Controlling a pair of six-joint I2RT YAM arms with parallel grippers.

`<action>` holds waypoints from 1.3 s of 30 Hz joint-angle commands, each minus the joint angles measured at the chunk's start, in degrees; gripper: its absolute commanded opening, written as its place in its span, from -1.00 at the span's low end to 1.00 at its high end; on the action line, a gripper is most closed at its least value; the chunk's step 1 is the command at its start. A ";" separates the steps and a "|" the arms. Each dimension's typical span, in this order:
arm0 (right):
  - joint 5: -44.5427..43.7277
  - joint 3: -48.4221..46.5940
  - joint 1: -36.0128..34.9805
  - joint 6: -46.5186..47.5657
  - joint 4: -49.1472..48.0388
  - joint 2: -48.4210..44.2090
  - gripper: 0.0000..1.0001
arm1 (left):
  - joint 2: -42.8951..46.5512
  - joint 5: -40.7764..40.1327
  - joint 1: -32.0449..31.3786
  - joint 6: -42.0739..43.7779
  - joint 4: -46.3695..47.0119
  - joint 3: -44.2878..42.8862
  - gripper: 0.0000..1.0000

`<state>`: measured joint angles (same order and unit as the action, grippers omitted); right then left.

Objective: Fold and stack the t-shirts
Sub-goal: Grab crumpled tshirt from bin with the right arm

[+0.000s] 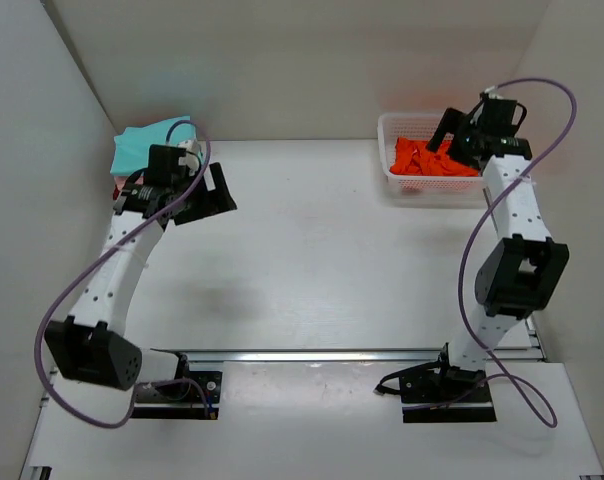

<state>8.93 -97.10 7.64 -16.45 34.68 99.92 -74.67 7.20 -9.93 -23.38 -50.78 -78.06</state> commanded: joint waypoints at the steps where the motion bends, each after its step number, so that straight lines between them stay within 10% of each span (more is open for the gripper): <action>1: -0.85 -9.66 0.97 1.59 -3.91 6.84 0.98 | -5.82 -2.38 -1.58 5.09 -5.37 -5.61 0.97; 14: -1.02 -51.84 1.06 6.25 -2.77 49.90 0.84 | -6.44 7.11 1.13 8.18 -2.99 -4.12 0.97; 19: 2.05 -43.36 1.24 1.08 -3.92 49.94 0.62 | -5.22 8.71 2.90 6.51 -3.97 -3.15 0.98; 21: 2.40 -44.48 0.54 1.50 -2.17 51.07 0.20 | -4.43 9.40 3.60 5.98 -2.75 -2.36 0.97; 23: 1.80 -46.94 0.01 2.91 -0.05 52.48 -0.99 | -3.73 9.32 4.48 5.27 -1.78 -1.57 0.98; 28: 3.27 -47.92 0.97 2.13 -6.18 48.01 -1.00 | -2.41 15.90 5.19 1.86 5.33 1.32 0.97; 29: 4.25 -47.83 1.58 0.64 -7.85 46.17 -1.00 | -2.06 19.31 5.88 0.02 8.13 2.64 0.85; 33: 9.78 -47.14 2.29 -1.92 -15.75 34.59 -1.00 | -4.16 28.12 5.29 -6.06 17.80 3.27 -1.00; 39: 23.14 -40.47 -4.19 -5.69 -24.38 10.60 -1.00 | -6.71 34.19 3.69 -15.99 33.36 2.91 -0.53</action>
<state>22.24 -137.32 8.73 -19.25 23.53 128.75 -81.69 35.70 -5.69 -33.41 -28.10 -74.70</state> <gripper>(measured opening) 0.064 0.231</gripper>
